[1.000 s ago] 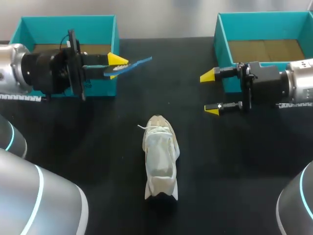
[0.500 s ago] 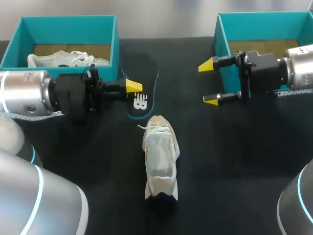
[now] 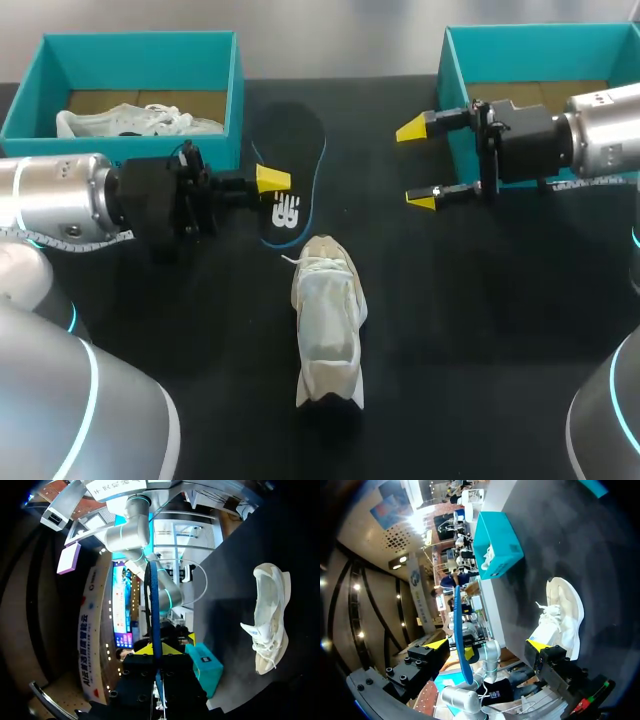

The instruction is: Take the shoe out of the shoebox, open the shoe tongue, remove and reinsert the insole, then place the shoe into the shoebox

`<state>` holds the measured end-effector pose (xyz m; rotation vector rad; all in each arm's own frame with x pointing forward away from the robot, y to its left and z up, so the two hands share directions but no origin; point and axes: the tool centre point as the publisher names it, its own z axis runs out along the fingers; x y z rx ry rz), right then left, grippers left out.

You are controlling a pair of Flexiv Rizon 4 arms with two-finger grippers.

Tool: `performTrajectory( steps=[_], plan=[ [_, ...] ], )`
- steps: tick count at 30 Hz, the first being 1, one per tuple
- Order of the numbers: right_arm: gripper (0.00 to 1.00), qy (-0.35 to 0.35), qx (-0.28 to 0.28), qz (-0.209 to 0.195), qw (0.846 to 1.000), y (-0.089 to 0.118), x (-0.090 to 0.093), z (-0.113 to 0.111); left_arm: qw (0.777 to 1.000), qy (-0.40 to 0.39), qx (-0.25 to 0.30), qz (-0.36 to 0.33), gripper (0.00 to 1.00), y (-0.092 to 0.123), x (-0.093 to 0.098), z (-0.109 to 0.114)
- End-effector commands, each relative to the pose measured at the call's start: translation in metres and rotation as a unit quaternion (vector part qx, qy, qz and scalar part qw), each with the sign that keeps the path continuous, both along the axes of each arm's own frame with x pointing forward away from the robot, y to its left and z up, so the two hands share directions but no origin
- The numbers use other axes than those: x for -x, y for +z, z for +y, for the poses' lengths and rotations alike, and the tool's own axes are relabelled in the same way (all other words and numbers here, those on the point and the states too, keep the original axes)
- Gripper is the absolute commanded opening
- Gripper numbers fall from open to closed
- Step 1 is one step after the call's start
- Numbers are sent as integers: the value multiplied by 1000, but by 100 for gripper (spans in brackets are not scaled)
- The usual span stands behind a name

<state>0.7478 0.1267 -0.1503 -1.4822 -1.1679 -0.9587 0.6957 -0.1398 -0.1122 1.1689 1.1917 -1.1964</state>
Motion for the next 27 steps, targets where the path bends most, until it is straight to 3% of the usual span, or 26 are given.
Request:
performTrajectory(
  steps=[1, 11, 27],
  plan=[
    [100, 10, 7, -3, 1000, -2, -12, 15, 1000, -7, -2, 5, 0, -19, -7, -9],
    [100, 25, 17, -35, 999, -13, -33, 55, 1000, 7, -13, -22, 0, -32, -17, -10],
    [100, 40, -12, -82, 996, -23, -22, 73, 999, 11, -33, -40, 0, -47, -36, -29]
  ],
)
